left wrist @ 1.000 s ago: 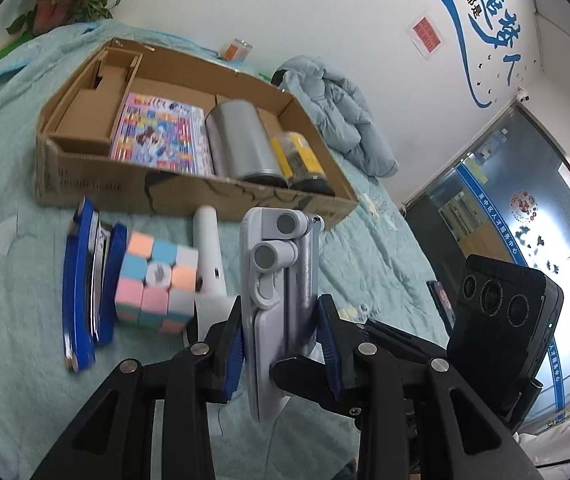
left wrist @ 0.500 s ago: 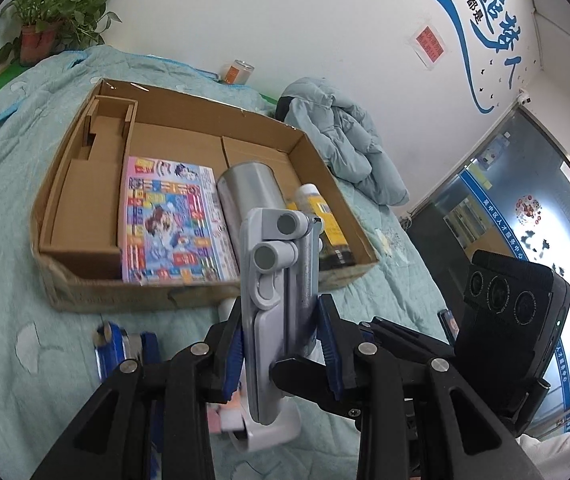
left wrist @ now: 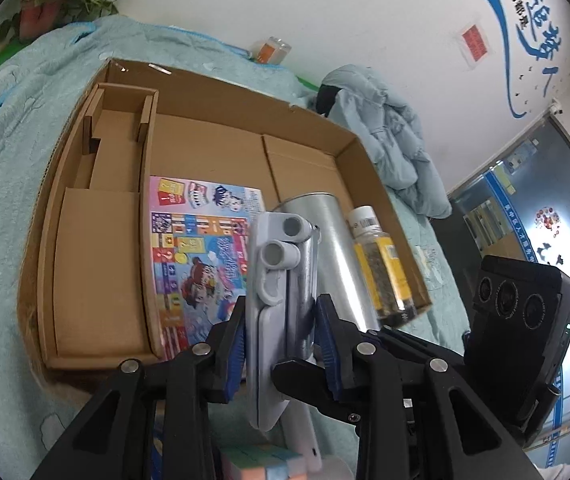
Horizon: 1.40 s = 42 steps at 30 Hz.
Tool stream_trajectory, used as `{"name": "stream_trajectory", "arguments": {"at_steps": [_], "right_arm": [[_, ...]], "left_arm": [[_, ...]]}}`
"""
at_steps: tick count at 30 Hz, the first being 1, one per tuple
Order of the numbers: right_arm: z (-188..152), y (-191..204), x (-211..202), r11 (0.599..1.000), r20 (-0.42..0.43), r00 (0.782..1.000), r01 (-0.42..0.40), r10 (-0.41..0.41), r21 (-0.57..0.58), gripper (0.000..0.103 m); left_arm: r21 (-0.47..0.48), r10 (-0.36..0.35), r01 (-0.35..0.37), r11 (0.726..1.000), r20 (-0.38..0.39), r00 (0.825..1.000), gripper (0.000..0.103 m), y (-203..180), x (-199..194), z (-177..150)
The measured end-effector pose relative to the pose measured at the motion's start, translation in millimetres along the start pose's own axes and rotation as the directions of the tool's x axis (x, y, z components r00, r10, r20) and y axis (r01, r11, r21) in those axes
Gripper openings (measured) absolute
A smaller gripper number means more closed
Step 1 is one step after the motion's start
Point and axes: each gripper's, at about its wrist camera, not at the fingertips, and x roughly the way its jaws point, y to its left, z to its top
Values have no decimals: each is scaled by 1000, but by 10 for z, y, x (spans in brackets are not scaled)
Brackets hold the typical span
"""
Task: Organize rigid objects
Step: 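Carry the phone stand over the cardboard box onto the game box, then lower the phone stand onto the game box and open the left gripper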
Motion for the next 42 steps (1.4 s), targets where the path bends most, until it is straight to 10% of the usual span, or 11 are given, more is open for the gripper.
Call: {"name": "stream_trajectory", "arguments": {"at_steps": [13, 17, 25, 32, 36, 42], "right_arm": [[14, -49, 290, 1000, -64, 998, 17, -16, 9, 44], [-12, -13, 253, 1000, -62, 998, 13, -14, -18, 49], [-41, 64, 460, 987, -89, 986, 135, -143, -91, 50], [-105, 203, 405, 985, -78, 992, 84, -97, -154, 42], [-297, 235, 54, 961, 38, 982, 189, -185, -203, 88], [-732, 39, -489, 928, 175, 934, 339, -312, -154, 92]], "left_arm": [[-16, 127, -127, 992, -10, 992, 23, 306, 149, 48], [20, 203, -205, 979, 76, 976, 68, 216, -169, -93], [104, 410, -458, 883, 303, 860, 82, -101, -545, -602], [70, 454, -520, 851, 402, 796, 84, -164, -690, -958], [28, 448, -517, 855, 461, 766, 99, -188, -837, -1139], [27, 460, -541, 841, 492, 739, 102, -315, -926, -1318]]}}
